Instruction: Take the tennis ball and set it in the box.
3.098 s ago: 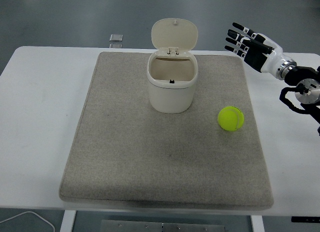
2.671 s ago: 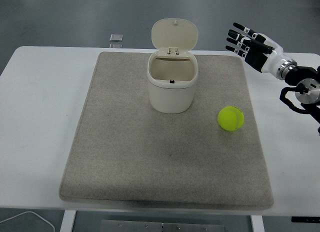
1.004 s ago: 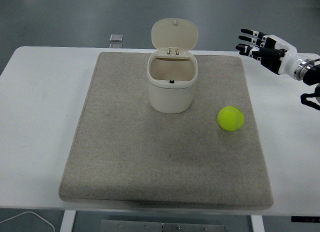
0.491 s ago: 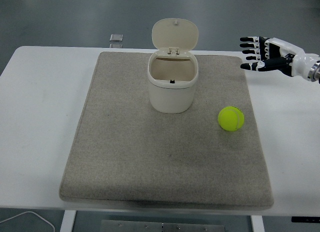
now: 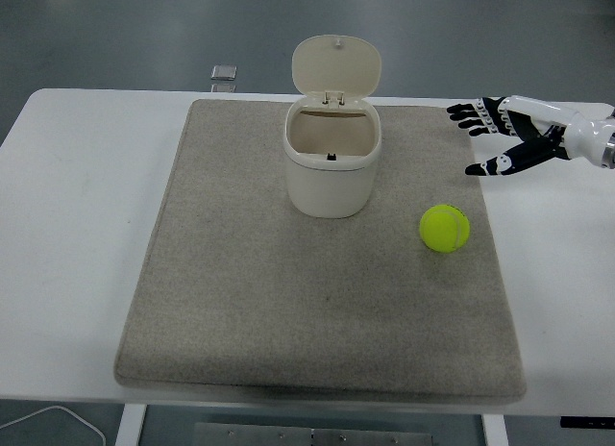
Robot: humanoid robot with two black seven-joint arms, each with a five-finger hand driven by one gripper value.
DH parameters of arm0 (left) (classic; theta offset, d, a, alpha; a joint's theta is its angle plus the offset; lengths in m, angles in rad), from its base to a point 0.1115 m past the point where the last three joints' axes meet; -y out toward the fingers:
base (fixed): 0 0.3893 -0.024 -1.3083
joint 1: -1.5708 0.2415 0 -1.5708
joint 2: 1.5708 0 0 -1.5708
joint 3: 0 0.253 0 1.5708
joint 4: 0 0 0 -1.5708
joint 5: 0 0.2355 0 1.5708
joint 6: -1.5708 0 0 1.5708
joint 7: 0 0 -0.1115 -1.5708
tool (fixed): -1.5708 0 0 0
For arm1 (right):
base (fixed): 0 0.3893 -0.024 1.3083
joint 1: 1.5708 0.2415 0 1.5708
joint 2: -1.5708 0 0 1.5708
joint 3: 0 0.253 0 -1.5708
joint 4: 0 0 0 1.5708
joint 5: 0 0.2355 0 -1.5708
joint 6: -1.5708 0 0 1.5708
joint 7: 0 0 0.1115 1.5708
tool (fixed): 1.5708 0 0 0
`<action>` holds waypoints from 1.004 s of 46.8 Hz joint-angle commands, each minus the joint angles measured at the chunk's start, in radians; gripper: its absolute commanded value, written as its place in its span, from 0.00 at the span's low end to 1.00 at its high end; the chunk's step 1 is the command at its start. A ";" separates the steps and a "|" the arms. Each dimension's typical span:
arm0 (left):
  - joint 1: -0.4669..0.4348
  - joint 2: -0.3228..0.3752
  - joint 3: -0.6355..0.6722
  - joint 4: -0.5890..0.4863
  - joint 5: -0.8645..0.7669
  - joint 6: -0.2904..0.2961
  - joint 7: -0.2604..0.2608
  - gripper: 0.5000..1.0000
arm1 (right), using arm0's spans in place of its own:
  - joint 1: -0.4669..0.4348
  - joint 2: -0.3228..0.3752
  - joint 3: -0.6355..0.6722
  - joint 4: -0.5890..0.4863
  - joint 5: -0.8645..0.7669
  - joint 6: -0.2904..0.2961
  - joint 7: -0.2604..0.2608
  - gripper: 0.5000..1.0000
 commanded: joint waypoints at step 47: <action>0.000 0.000 0.000 0.000 0.000 0.000 0.000 0.98 | -0.055 -0.038 -0.072 0.170 -0.378 -0.119 0.101 0.85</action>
